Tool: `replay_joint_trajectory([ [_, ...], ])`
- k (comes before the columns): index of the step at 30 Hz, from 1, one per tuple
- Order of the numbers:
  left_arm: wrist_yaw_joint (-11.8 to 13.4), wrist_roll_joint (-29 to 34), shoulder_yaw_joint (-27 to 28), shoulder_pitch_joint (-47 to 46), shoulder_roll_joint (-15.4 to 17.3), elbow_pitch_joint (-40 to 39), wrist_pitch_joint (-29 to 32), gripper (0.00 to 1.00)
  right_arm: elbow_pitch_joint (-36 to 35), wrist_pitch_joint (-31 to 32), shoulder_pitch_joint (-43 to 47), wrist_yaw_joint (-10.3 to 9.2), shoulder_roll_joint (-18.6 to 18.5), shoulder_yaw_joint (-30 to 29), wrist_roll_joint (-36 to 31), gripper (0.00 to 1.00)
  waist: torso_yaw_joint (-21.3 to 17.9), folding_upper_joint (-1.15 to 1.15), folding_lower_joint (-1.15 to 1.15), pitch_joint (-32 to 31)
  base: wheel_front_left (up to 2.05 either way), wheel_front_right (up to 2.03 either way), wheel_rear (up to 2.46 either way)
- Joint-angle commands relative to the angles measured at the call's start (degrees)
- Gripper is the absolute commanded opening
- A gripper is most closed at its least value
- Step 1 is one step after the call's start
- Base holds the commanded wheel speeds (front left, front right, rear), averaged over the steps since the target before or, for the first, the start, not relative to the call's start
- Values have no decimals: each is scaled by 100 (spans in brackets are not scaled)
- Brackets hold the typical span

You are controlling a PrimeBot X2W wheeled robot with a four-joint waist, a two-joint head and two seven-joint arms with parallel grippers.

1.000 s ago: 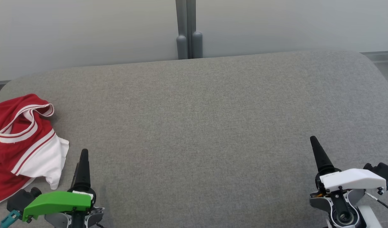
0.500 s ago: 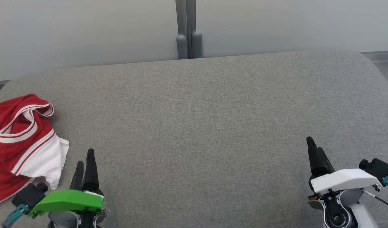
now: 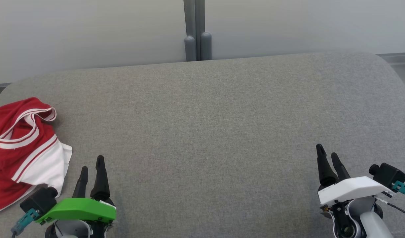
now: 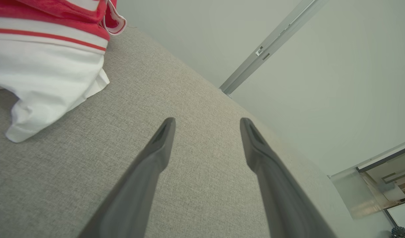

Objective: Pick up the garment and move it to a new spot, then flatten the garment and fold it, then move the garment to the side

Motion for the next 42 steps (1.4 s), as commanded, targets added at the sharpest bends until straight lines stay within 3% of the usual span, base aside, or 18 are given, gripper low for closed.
replay_joint_trajectory([
  [1, 22, 169, -18, -114, 43, -50, -48, 100, -17, -50, -119, 2, -31, -21, -147, 100, 1, 0, 0, 1, 0, 0, 0],
  [42, 377, 2689, -367, -53, 63, 157, -654, 100, -60, -631, -50, 3, -17, 107, -2972, 100, 34, 0, 0, 16, 0, 0, 0],
])
